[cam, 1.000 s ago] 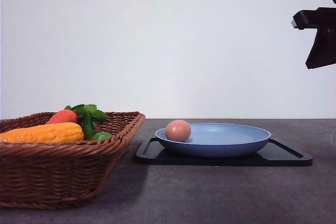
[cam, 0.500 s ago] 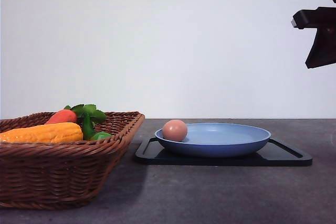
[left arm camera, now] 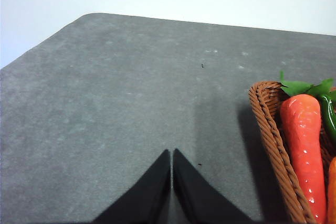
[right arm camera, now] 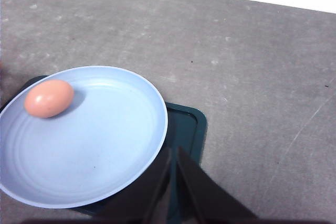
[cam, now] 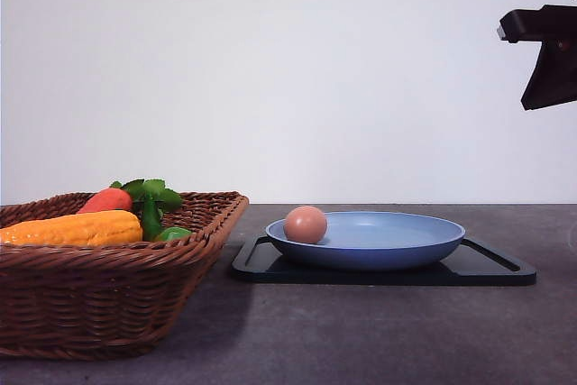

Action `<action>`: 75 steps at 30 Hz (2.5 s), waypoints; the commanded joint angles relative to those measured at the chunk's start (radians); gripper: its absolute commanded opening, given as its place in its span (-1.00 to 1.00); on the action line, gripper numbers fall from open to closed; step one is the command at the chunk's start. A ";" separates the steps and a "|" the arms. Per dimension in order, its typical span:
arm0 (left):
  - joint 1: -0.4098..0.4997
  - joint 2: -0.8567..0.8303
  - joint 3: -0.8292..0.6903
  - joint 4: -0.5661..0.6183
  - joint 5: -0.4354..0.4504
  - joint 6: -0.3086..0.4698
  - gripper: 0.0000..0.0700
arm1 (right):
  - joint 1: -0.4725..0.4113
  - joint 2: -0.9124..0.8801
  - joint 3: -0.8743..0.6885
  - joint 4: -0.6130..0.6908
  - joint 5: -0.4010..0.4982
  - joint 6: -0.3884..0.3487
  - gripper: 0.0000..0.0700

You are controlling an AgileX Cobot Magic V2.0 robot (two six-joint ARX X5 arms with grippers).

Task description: Transfer egg from basket to plate and serve

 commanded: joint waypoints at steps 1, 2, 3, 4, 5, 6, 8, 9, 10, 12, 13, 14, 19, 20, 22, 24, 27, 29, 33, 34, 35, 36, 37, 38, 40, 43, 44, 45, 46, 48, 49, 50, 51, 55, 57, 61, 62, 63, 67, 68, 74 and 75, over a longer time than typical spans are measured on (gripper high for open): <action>0.001 -0.002 -0.008 0.007 0.001 -0.002 -1.00 | 0.006 0.006 0.005 0.011 0.001 0.008 -1.00; 0.001 -0.002 -0.008 0.007 0.001 -0.002 -1.00 | 0.006 0.006 0.005 0.011 0.001 0.008 -1.00; 0.001 -0.002 -0.008 0.007 0.001 -0.002 -1.00 | 0.006 0.006 0.005 0.011 0.001 0.008 -1.00; 0.001 -0.002 -0.008 0.006 0.001 -0.002 -1.00 | 0.006 0.006 0.005 0.011 0.001 0.008 -1.00; 0.001 -0.002 -0.008 0.007 0.001 -0.002 -1.00 | 0.006 0.006 0.005 0.011 0.001 0.008 -1.00; 0.001 -0.002 -0.008 0.007 0.001 -0.002 -1.00 | 0.006 0.006 0.005 0.011 0.001 0.008 -1.00; 0.001 -0.002 -0.008 0.007 0.001 -0.002 -1.00 | 0.006 0.006 0.005 0.011 0.001 0.008 -1.00; 0.001 -0.002 -0.008 0.007 0.001 -0.002 -1.00 | 0.006 0.006 0.005 0.011 0.001 0.008 -1.00; 0.001 -0.002 -0.008 0.007 0.001 -0.002 -1.00 | 0.006 0.006 0.005 0.011 0.001 0.008 -1.00; 0.001 -0.002 -0.008 0.007 0.001 -0.002 -1.00 | 0.006 0.006 0.005 0.011 0.001 0.008 -1.00; 0.001 -0.002 -0.008 0.007 0.001 -0.002 -1.00 | 0.006 0.006 0.005 0.011 0.001 0.008 -1.00; 0.001 -0.002 -0.008 0.007 0.001 -0.002 -1.00 | 0.006 0.006 0.005 0.011 0.001 0.008 -1.00; 0.001 -0.002 -0.008 0.007 0.001 -0.002 -1.00 | 0.006 -0.015 0.005 0.002 0.001 0.007 -1.00; 0.001 -0.002 -0.008 0.007 0.001 -0.002 -1.00 | 0.004 -0.036 0.005 -0.004 0.007 0.006 -1.00; 0.001 -0.002 -0.008 0.007 0.001 -0.002 -1.00 | -0.002 -0.094 0.004 -0.008 0.028 0.003 -1.00; 0.001 -0.002 -0.008 0.007 0.001 -0.002 -1.00 | -0.012 -0.160 0.004 -0.006 0.049 -0.010 -1.00; 0.001 -0.002 -0.008 0.008 0.001 -0.002 -1.00 | -0.051 -0.264 0.001 -0.005 0.053 -0.037 -1.00; 0.001 -0.002 -0.008 0.008 0.001 -0.002 -1.00 | -0.090 -0.336 -0.009 -0.001 0.051 -0.038 -1.00; 0.001 -0.002 -0.008 0.008 0.001 -0.002 -1.00 | -0.186 -0.473 -0.062 0.027 0.051 -0.034 -1.00; 0.001 -0.002 -0.008 0.008 0.001 -0.002 -1.00 | -0.209 -0.503 -0.081 0.034 0.051 -0.034 -1.00; 0.001 -0.002 -0.008 0.008 0.001 -0.002 -1.00 | -0.232 -0.531 -0.104 0.043 0.051 -0.034 -1.00; 0.001 -0.002 -0.008 0.008 0.001 -0.002 -1.00 | -0.256 -0.561 -0.130 0.050 0.049 -0.033 -1.00; 0.001 -0.002 -0.008 0.008 0.001 -0.002 -1.00 | -0.276 -0.588 -0.154 0.051 0.047 -0.031 -1.00; 0.001 -0.002 -0.008 0.008 0.001 -0.002 -1.00 | -0.294 -0.614 -0.179 0.052 0.039 -0.027 -1.00; 0.001 -0.002 -0.008 0.008 0.001 -0.002 -1.00 | -0.326 -0.666 -0.234 0.050 -0.013 -0.021 -1.00; 0.001 -0.002 -0.008 0.008 0.001 -0.002 -1.00 | -0.357 -0.726 -0.310 0.048 -0.131 -0.021 -1.00; 0.001 -0.002 -0.008 0.008 0.001 -0.002 -1.00 | -0.363 -0.741 -0.333 0.048 -0.166 -0.020 -1.00; 0.001 -0.002 -0.008 0.008 0.001 -0.002 -1.00 | -0.368 -0.755 -0.355 0.047 -0.199 -0.019 -1.00; 0.001 -0.002 -0.008 0.008 0.001 -0.002 -1.00 | -0.370 -0.766 -0.375 0.047 -0.229 -0.019 -1.00; 0.001 -0.002 -0.008 0.008 0.001 -0.002 -1.00 | -0.370 -0.783 -0.411 0.047 -0.281 -0.017 -1.00; 0.001 -0.002 -0.008 0.008 0.001 -0.002 -1.00 | -0.370 -0.789 -0.423 0.034 -0.298 -0.013 -1.00; 0.001 -0.002 -0.008 0.008 0.001 -0.002 -1.00 | -0.370 -0.794 -0.425 0.004 -0.306 -0.010 -1.00; 0.001 -0.002 -0.008 0.008 0.001 -0.002 -1.00 | -0.370 -0.798 -0.425 -0.030 -0.313 -0.006 -1.00; 0.001 -0.002 -0.008 0.008 0.001 -0.002 -1.00 | -0.370 -0.800 -0.425 -0.114 -0.315 0.009 -1.00; 0.001 -0.002 -0.008 0.008 0.001 -0.002 -1.00 | -0.370 -0.799 -0.425 -0.126 -0.314 0.008 -1.00; 0.001 -0.002 -0.008 0.008 0.001 -0.002 -1.00 | -0.370 -0.800 -0.425 -0.112 -0.314 0.007 -1.00; 0.001 -0.002 -0.008 0.008 0.001 -0.002 -1.00 | -0.370 -0.800 -0.425 -0.113 -0.314 0.007 -1.00; 0.001 -0.002 -0.008 0.008 0.001 -0.002 -1.00 | -0.370 -0.800 -0.425 -0.113 -0.314 0.007 -1.00; 0.001 -0.002 -0.008 0.008 0.001 -0.002 -1.00 | -0.370 -0.800 -0.425 -0.113 -0.314 0.007 -1.00; 0.001 -0.002 -0.008 0.008 0.001 -0.002 -1.00 | -0.370 -0.800 -0.425 -0.113 -0.314 0.007 -1.00; 0.001 -0.002 -0.008 0.008 0.001 -0.002 -1.00 | -0.370 -0.800 -0.425 -0.113 -0.314 0.007 -1.00; 0.001 -0.002 -0.008 0.008 0.001 -0.002 -1.00 | -0.370 -0.800 -0.425 -0.113 -0.314 0.007 -1.00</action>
